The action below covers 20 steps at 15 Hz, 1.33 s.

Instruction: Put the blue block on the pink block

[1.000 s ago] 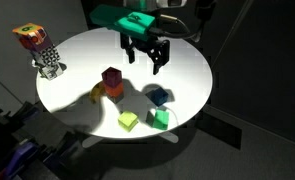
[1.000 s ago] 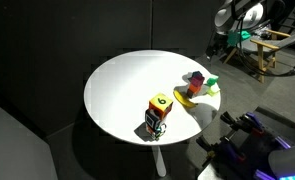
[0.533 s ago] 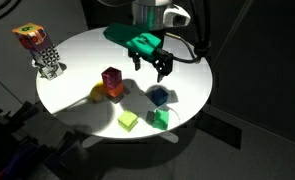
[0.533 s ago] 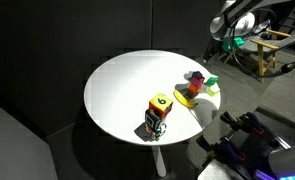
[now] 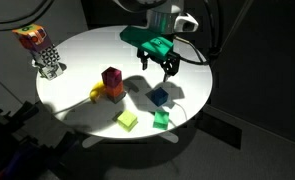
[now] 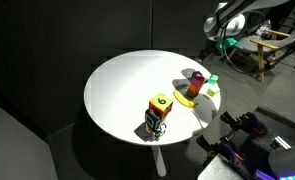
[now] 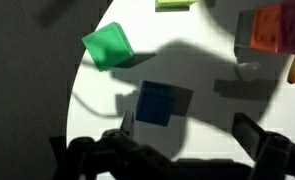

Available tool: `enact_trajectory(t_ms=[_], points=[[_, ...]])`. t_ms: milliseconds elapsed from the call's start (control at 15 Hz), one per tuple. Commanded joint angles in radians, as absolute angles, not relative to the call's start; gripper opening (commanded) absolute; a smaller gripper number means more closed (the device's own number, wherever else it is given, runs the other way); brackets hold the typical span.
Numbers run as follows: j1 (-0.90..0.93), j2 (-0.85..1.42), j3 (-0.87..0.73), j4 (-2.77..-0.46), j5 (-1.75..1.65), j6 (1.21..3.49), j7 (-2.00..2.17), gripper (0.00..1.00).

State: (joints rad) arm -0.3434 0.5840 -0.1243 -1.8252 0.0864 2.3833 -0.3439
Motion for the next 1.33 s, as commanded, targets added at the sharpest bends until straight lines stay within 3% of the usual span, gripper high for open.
enact_trajectory(t_ms=[0, 1267], points=[[-0.362, 0.662, -0.104, -1.716, 0.086, 2.352, -0.354, 1.00], [-0.395, 0.874, -0.091, -1.548, 0.079, 2.353, -0.348, 1.00]])
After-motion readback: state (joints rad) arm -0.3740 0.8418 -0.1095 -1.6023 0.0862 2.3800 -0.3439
